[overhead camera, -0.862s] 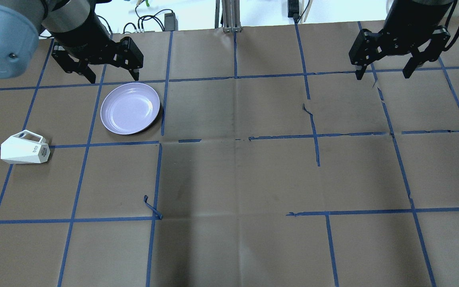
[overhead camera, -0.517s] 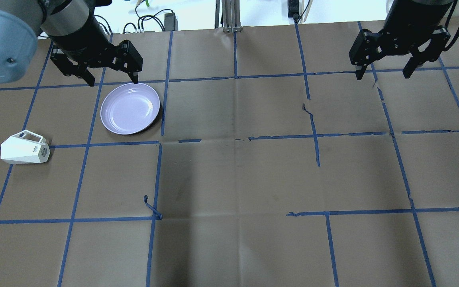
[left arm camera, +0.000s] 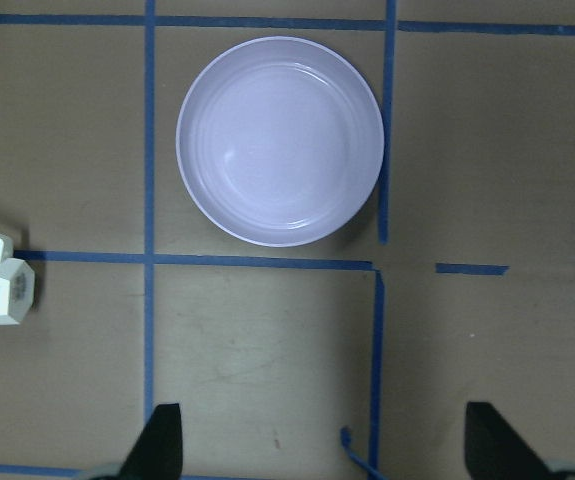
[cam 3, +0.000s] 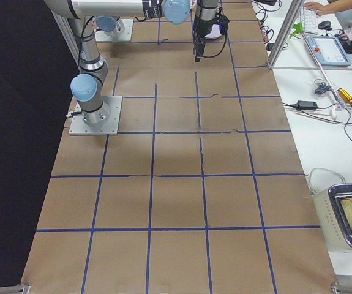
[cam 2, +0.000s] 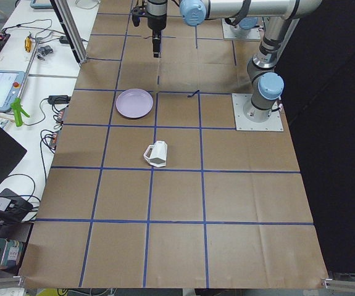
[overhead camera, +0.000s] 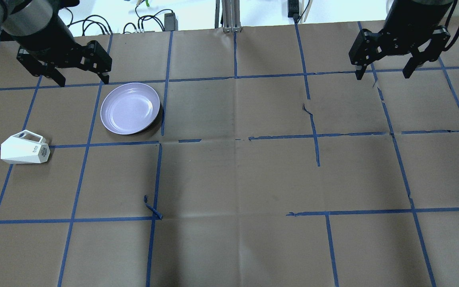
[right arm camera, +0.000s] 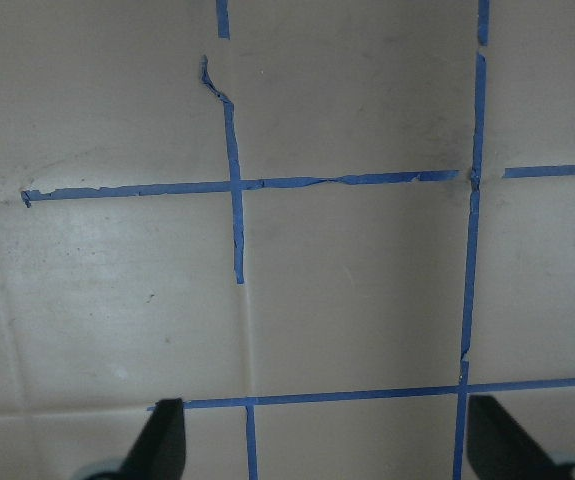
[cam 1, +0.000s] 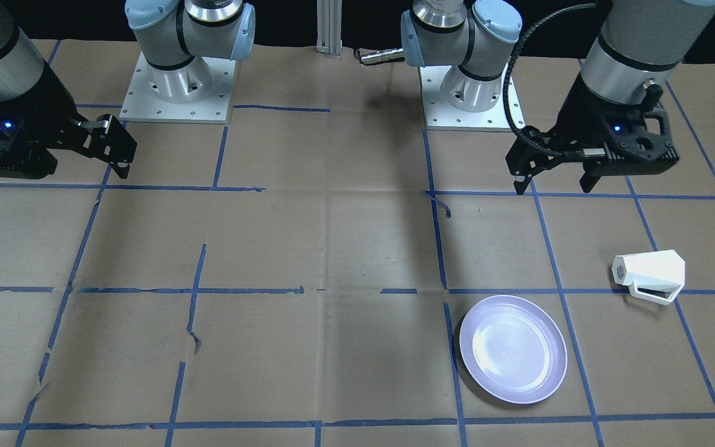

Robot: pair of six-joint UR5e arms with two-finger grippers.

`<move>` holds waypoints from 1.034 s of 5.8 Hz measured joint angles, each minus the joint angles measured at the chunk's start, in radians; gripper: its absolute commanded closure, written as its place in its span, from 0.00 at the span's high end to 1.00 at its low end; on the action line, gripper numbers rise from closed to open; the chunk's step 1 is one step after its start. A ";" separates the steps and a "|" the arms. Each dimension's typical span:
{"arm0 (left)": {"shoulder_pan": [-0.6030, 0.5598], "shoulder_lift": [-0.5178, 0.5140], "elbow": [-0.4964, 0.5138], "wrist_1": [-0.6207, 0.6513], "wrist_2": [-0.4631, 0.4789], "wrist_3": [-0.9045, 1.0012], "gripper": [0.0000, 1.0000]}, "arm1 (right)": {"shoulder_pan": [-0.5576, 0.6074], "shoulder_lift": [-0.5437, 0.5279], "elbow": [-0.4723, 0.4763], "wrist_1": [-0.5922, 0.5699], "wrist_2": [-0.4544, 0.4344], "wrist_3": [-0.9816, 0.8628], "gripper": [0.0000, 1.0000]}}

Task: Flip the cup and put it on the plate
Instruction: 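Move the left gripper from above the plate toward the white cup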

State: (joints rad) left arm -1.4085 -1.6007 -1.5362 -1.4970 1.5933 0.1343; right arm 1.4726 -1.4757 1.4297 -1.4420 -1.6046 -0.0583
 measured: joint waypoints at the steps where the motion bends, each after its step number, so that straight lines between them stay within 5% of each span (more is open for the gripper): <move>1: 0.098 0.009 -0.001 -0.005 -0.003 0.120 0.99 | 0.000 0.000 0.000 0.000 0.000 0.000 1.00; 4: 0.447 -0.025 -0.015 -0.019 -0.050 0.570 0.99 | 0.000 0.000 0.000 0.000 0.000 0.000 1.00; 6: 0.684 -0.176 0.035 -0.017 -0.168 0.821 0.99 | 0.000 0.000 0.000 0.000 0.000 0.000 1.00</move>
State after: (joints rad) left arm -0.7244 -1.7767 -1.5014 -1.5144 1.4254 0.9555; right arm 1.4727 -1.4758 1.4296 -1.4420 -1.6045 -0.0583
